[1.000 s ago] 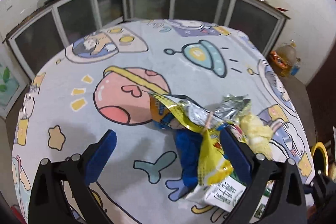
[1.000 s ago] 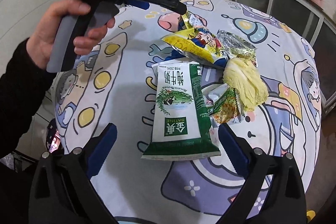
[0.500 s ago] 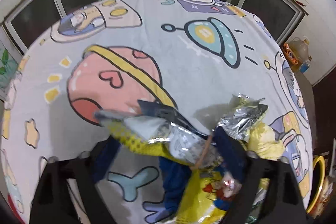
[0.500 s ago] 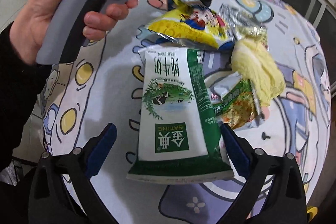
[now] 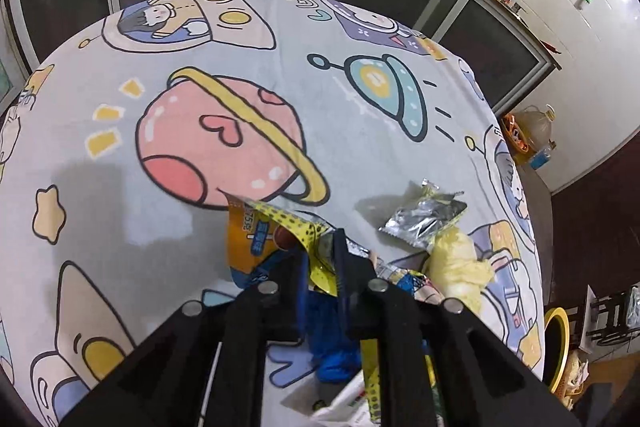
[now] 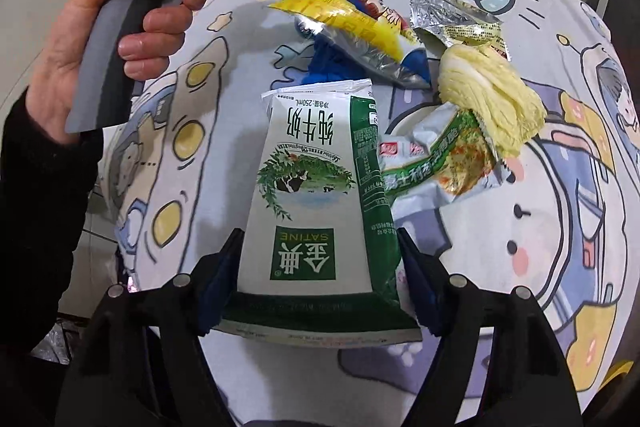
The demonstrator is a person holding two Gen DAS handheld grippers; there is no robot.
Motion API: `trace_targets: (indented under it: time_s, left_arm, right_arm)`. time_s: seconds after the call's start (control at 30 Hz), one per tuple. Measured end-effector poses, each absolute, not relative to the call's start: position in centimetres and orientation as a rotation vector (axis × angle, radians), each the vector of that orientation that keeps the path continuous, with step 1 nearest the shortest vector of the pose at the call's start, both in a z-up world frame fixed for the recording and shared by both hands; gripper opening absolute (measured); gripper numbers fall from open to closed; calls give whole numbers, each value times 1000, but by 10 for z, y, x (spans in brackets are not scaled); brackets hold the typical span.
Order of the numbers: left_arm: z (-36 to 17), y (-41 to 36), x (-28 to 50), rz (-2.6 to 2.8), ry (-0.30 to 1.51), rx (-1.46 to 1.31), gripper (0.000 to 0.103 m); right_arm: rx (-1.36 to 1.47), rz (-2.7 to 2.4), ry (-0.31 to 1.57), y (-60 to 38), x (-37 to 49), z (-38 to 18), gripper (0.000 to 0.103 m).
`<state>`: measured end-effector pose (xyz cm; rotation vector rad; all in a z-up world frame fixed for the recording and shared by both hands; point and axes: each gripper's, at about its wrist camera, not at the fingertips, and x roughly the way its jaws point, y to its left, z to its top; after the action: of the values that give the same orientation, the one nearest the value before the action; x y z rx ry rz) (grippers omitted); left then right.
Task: Collect trash
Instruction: 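Carry the chip bag and milk carton with both tools over the bin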
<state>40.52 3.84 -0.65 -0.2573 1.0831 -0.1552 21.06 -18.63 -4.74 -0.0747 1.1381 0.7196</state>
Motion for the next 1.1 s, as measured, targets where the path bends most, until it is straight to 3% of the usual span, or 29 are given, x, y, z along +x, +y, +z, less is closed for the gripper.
trace_targets:
  time_s: [0.57, 1.1]
  left_arm:
    - [33, 58, 367, -238, 983, -371, 9]
    - [89, 33, 303, -305, 869, -289, 9]
  right_arm:
    - [19, 766, 1092, -223, 155, -12, 71]
    - [131, 646, 1038, -302, 98, -2, 71]
